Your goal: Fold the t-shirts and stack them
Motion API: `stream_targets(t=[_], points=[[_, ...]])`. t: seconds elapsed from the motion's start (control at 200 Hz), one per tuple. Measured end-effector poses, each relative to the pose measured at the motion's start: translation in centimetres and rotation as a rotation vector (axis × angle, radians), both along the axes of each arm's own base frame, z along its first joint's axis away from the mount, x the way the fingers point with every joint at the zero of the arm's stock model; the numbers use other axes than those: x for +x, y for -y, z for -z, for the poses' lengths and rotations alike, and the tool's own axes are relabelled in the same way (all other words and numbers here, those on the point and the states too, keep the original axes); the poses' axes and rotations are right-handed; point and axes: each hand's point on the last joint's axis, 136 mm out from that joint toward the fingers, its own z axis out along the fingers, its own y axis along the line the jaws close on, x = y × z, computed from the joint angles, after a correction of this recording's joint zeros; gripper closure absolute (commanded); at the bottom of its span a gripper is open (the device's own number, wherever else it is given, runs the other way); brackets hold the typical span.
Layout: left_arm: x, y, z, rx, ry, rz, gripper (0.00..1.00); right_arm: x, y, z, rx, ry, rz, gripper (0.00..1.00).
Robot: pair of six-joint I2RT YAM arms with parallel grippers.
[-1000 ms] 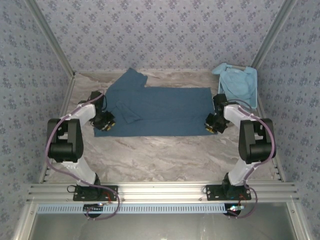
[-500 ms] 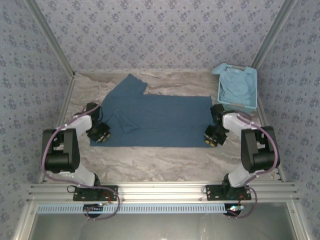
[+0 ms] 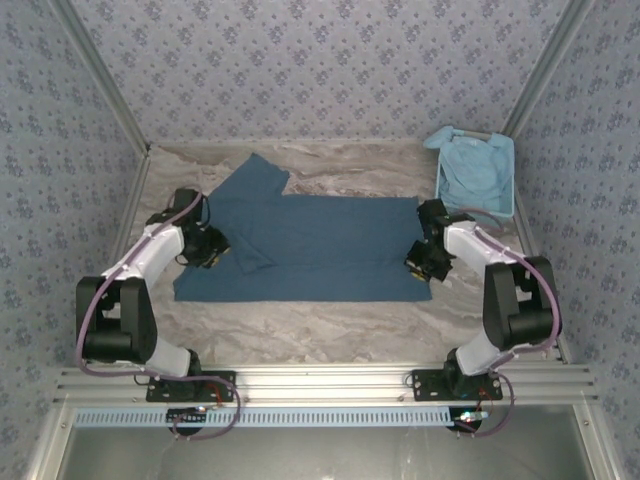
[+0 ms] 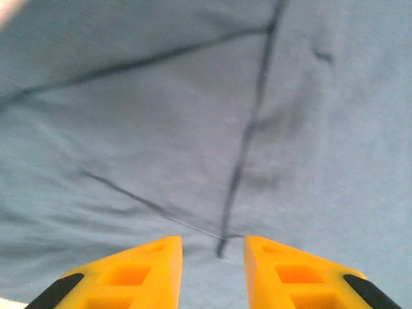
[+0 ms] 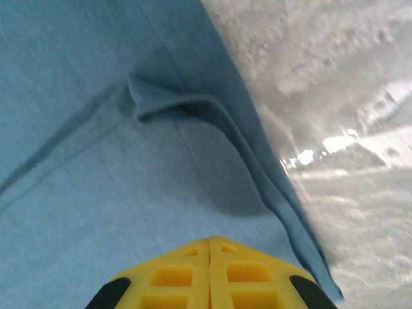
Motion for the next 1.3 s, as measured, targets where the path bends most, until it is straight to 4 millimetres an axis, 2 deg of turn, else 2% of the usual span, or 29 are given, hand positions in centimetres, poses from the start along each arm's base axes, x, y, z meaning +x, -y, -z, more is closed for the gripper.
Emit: stream_targets(t=[0.15, 0.27, 0.355, 0.505, 0.625, 0.754, 0.854, 0.924, 1.079, 1.299], points=[[0.0, 3.0, 0.1, -0.059, 0.002, 0.059, 0.69, 2.1, 0.1, 0.4, -0.02, 0.011, -0.009, 0.92], [-0.3, 4.3, 0.3, -0.086, 0.0, 0.092, 0.68, 3.9, 0.9, 0.5, -0.042, 0.02, -0.009, 0.93], [-0.6, 4.4, 0.7, -0.091, -0.013, 0.096, 0.66, 4.9, 1.9, 0.8, -0.059, 0.023, 0.008, 0.94], [-1.2, 4.5, 1.0, -0.098, -0.029, 0.108, 0.55, 6.1, 3.7, 1.2, -0.093, 0.021, 0.025, 0.95], [-1.5, 4.7, 0.9, -0.11, -0.028, 0.115, 0.54, 6.5, 4.6, 1.2, -0.106, 0.027, 0.034, 0.95], [-2.0, 4.8, 1.4, -0.121, -0.042, 0.117, 0.55, 6.8, 4.6, 0.8, -0.107, 0.039, 0.025, 0.95], [-2.2, 4.9, 1.7, -0.128, -0.048, 0.116, 0.56, 7.0, 4.1, -0.4, -0.114, 0.077, 0.009, 0.91], [-1.8, 5.0, 1.9, -0.134, -0.042, 0.115, 0.56, 7.3, 3.2, -2.4, -0.112, 0.137, -0.013, 0.91], [-1.8, 4.9, 4.2, -0.116, -0.108, 0.107, 0.62, 7.1, 0.7, -6.3, -0.092, 0.244, -0.078, 0.9], [-2.0, 4.2, 5.9, -0.072, -0.164, 0.091, 0.66, 5.7, -1.4, -8.2, -0.079, 0.273, -0.139, 0.88]])
